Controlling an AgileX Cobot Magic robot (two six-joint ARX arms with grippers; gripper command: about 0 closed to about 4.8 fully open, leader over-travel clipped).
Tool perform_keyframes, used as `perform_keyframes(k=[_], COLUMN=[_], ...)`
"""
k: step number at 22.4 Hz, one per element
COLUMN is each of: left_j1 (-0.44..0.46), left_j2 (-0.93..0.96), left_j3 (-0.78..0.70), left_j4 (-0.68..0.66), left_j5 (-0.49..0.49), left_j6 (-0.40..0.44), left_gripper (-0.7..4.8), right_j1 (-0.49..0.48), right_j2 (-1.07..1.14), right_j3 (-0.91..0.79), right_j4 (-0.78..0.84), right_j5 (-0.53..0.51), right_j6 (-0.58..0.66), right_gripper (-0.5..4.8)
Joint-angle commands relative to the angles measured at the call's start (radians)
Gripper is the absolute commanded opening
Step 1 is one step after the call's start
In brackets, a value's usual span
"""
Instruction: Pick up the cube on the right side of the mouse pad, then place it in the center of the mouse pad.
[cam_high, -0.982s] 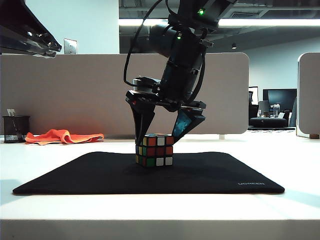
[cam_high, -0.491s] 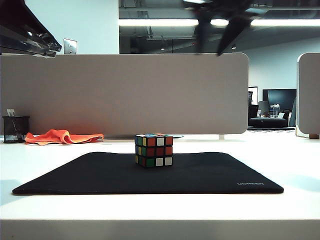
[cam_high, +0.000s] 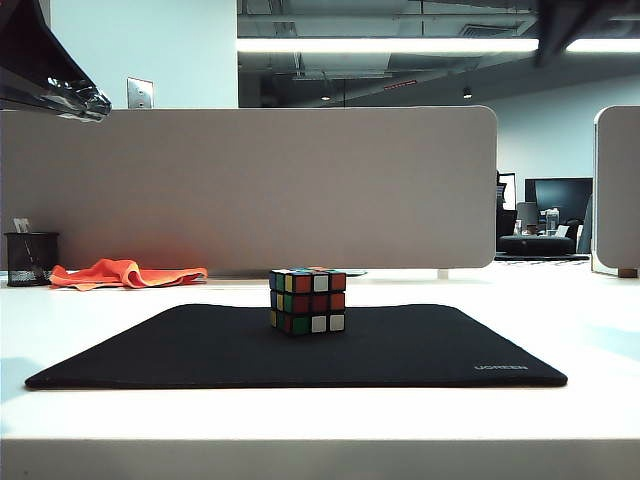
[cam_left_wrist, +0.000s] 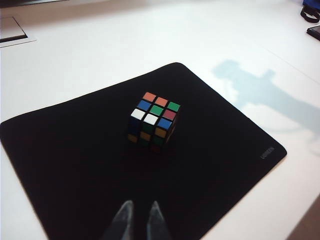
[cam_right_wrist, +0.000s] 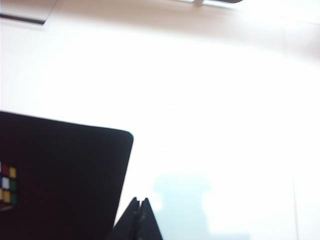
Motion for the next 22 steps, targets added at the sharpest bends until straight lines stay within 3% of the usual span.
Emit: perform_keyframes(k=[1, 14, 22], left_j1=[0.001, 0.001, 0.0], left_j2=[-0.024, -0.18, -0.379], left_j3=[0.004, 0.002, -0.116], left_j4=[0.011, -0.076, -0.1], left_j5=[-0.084, -0.237, -0.286], left_j6=[-0.002, 0.004, -0.022], left_gripper=[-0.06, -0.06, -0.06], right_j1=[-0.005, -0.004, -0.004], right_j2=[-0.127, -0.589, -0.944], right_j3=[-0.155, -0.62, -0.834], right_j4=[0.165, 0.399, 0.361], right_j5=[0.003, 0.002, 0.002], right_j6=[0.002, -0.014, -0.023], right_gripper=[-0.02, -0.02, -0.01])
